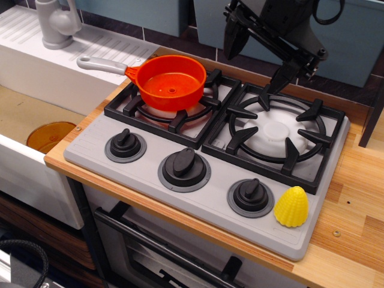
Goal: End effector reaching pot or pan
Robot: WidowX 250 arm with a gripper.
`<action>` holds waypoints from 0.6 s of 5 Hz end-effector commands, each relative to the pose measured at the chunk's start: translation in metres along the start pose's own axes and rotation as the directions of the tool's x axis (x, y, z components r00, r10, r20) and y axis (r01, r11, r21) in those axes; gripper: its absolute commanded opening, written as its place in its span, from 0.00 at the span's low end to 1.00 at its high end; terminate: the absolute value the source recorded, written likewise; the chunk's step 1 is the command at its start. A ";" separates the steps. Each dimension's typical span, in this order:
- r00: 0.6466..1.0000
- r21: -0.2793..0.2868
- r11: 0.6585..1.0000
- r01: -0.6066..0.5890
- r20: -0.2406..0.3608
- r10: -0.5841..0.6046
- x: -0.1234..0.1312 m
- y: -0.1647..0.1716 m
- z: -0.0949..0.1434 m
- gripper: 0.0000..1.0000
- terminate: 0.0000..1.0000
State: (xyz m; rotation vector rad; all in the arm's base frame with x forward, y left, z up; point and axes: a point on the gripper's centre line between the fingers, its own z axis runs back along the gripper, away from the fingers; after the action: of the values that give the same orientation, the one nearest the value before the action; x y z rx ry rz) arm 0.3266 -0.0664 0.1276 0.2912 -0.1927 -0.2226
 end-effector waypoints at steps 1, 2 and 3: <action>1.000 0.000 1.000 0.000 0.000 0.000 0.000 0.000 0.000 1.00 0.00; 1.000 -0.011 1.000 0.004 0.009 -0.004 0.002 0.014 -0.009 1.00 0.00; 1.000 -0.015 1.000 0.006 0.009 -0.006 0.005 0.027 -0.014 1.00 0.00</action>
State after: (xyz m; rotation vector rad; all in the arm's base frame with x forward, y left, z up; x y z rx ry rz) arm 0.3346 -0.0374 0.1126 0.2775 -0.1608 -0.2377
